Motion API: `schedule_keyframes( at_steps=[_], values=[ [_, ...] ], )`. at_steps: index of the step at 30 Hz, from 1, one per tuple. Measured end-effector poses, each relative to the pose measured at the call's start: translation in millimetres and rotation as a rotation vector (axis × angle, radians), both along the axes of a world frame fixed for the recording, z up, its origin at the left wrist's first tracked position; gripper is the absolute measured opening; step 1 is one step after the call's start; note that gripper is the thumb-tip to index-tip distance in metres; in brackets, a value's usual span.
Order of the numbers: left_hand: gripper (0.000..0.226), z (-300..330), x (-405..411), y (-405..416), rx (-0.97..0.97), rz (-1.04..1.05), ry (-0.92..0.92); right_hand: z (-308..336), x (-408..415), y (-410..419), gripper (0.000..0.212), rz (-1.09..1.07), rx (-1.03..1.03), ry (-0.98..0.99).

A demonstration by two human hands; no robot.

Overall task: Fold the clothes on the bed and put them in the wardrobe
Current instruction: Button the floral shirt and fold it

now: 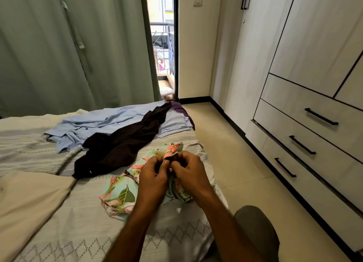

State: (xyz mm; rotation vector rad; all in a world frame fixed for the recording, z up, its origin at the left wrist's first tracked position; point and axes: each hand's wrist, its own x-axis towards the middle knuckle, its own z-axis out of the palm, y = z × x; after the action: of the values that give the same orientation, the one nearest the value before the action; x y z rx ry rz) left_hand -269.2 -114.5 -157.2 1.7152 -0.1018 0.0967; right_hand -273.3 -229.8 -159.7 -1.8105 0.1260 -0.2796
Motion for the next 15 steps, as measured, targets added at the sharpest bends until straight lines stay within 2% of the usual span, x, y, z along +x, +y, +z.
schedule_keyframes(
  at_steps=[4, 8, 15],
  values=[
    [0.015, 0, 2, 0, -0.055, 0.074, 0.033, 2, 2, 2, 0.018, 0.035, 0.001, -0.010],
    [0.016, 7, 4, 1, -0.110, 0.021, 0.040, 0, 4, 2, 0.020, 0.016, -0.015, -0.093],
    [0.020, 5, 12, 16, -0.081, -0.089, -0.018, 3, 2, -6, 0.014, 0.091, 0.188, -0.095]
  ],
)
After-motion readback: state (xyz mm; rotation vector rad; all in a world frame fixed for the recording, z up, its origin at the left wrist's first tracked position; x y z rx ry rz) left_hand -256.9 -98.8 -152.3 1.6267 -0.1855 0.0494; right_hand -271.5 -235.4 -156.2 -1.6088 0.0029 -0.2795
